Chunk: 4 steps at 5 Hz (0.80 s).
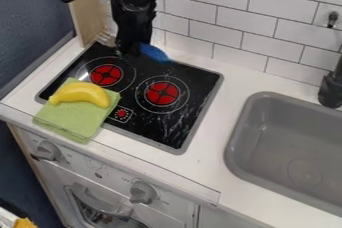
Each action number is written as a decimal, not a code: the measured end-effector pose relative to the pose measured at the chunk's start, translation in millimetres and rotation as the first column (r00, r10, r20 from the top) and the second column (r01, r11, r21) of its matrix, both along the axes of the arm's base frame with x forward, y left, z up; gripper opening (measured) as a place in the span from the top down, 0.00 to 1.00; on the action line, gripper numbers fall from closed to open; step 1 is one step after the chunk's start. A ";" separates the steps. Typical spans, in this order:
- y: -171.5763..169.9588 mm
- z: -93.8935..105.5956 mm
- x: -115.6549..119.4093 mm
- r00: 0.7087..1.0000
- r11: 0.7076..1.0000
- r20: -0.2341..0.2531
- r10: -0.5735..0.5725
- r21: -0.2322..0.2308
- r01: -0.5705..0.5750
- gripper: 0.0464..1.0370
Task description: Move the blue fork to the upper left of the stove
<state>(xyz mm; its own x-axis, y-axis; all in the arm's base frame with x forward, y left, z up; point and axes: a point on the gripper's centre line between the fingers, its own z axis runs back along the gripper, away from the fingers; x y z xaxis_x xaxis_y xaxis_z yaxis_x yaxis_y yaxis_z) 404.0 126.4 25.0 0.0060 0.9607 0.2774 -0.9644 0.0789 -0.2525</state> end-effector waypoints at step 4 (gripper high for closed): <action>40.0 -34.2 22.7 0.990 0.996 -0.104 0.091 -0.004 -0.092 0.64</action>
